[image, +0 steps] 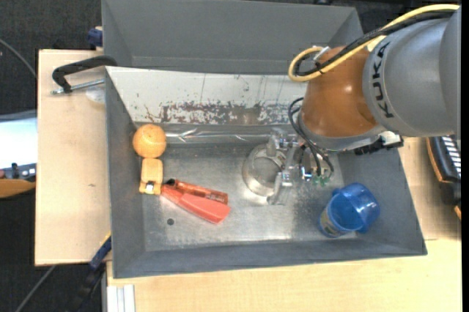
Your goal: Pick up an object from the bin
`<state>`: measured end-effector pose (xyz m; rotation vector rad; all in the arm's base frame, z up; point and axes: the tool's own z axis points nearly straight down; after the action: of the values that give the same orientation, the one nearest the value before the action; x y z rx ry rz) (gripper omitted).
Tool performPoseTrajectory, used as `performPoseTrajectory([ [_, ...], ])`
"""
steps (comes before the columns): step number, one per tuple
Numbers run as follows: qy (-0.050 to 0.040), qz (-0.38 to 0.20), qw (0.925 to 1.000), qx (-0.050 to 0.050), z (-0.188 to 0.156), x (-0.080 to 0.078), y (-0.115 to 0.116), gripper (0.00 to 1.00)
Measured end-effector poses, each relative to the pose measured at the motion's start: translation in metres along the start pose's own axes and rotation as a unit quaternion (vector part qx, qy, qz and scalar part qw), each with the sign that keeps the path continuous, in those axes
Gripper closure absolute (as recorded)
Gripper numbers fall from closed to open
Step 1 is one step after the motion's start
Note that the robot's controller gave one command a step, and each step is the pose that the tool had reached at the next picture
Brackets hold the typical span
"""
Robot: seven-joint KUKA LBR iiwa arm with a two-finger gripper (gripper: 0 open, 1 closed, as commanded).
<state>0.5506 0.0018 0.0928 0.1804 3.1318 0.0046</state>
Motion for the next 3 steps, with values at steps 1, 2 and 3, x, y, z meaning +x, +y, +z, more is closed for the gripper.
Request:
performPoseTrajectory([
  [1, -0.0122, 0.028, 0.9995, 0.0, 0.0175, -0.0073, 0.005, 0.0],
  [2, -0.019, 0.032, 0.9993, -0.001, 0.0139, 0.0015, 0.0071, 0.0],
  [3, -0.0185, 0.034, 0.9993, -0.002, 0.0159, -0.005, 0.0059, 1.0],
])
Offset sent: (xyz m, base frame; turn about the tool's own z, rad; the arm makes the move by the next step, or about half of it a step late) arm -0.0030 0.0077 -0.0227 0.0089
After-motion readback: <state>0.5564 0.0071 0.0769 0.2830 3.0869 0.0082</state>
